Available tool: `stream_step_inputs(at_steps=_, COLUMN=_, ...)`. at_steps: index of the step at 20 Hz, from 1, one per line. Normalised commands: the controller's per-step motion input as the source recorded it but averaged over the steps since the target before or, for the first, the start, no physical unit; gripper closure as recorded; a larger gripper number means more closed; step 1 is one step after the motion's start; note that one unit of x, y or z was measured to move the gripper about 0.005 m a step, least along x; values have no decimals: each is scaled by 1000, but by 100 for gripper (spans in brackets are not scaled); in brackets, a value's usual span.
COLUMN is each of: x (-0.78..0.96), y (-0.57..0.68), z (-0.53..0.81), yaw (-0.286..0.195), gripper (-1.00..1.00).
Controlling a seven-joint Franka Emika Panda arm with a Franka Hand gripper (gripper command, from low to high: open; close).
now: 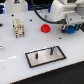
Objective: Insert the blue gear onto the right peg, followed by the red gear
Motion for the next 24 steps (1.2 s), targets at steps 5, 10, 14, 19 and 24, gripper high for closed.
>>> stream_step_inputs(at_steps=5, x=377, y=-223, z=494, yaw=0, gripper=100)
stream_step_inputs(at_steps=10, x=457, y=-345, z=490, yaw=0, gripper=100)
stream_step_inputs(at_steps=14, x=513, y=-408, z=447, yaw=0, gripper=100)
stream_step_inputs(at_steps=19, x=540, y=-385, z=433, yaw=0, gripper=100)
stream_step_inputs(at_steps=24, x=632, y=-335, z=487, yaw=0, gripper=100)
